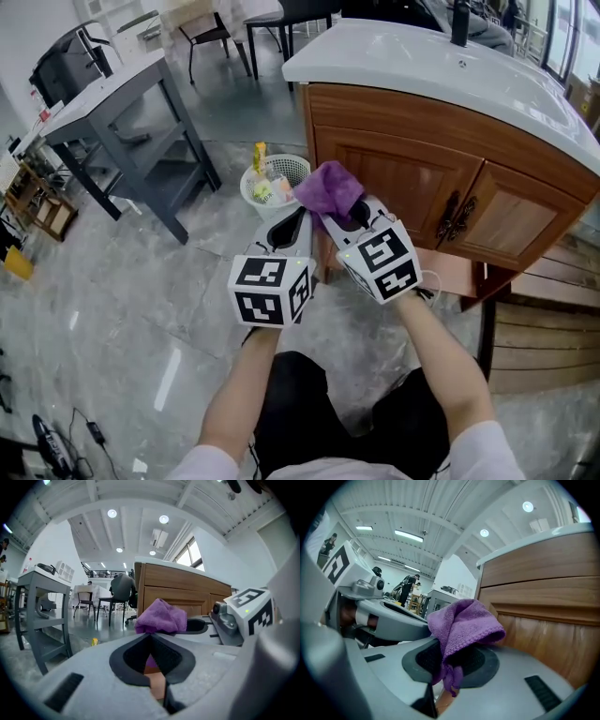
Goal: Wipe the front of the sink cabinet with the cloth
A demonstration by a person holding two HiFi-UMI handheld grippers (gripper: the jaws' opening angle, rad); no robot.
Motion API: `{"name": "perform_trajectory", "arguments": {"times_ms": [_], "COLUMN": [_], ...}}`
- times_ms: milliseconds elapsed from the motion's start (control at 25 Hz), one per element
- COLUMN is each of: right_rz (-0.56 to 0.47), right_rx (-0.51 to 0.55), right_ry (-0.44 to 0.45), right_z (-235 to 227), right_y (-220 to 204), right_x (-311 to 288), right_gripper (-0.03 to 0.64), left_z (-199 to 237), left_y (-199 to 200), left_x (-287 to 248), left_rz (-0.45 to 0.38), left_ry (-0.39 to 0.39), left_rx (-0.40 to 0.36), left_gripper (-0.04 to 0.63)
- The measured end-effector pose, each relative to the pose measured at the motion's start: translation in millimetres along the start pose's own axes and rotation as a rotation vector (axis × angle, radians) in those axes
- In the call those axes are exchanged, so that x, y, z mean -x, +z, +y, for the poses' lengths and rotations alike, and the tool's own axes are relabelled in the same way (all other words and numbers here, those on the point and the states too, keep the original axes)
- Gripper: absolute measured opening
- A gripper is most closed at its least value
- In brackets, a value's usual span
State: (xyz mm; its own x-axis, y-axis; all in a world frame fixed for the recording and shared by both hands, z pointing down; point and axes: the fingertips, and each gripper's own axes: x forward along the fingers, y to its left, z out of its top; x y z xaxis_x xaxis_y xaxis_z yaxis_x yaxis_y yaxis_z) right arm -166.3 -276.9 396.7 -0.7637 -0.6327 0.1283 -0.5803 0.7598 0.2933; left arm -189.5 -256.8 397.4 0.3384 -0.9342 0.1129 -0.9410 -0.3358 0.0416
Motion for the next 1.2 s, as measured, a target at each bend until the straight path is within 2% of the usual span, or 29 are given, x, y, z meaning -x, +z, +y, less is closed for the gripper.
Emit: {"name": "perform_trajectory", "arguments": {"times_ms": [640,1200], "right_rz": [0.061,0.098], "right_rx": [-0.002,-0.052], "right_ry": [-0.162,-0.293], "right_z": [-44,-85], "right_y": [-17,-39], "right_x": [72,142], "right_gripper": [0.072,0.072], "left_z": [-57,-135], "left_y": [6,2], "left_x": [-23,-57], "left_rz": [-0.012,0.004], "left_ry": [-0.137,-0.301], "left_rx": [-0.003,-0.002], "left_gripper": [0.005,0.005]}}
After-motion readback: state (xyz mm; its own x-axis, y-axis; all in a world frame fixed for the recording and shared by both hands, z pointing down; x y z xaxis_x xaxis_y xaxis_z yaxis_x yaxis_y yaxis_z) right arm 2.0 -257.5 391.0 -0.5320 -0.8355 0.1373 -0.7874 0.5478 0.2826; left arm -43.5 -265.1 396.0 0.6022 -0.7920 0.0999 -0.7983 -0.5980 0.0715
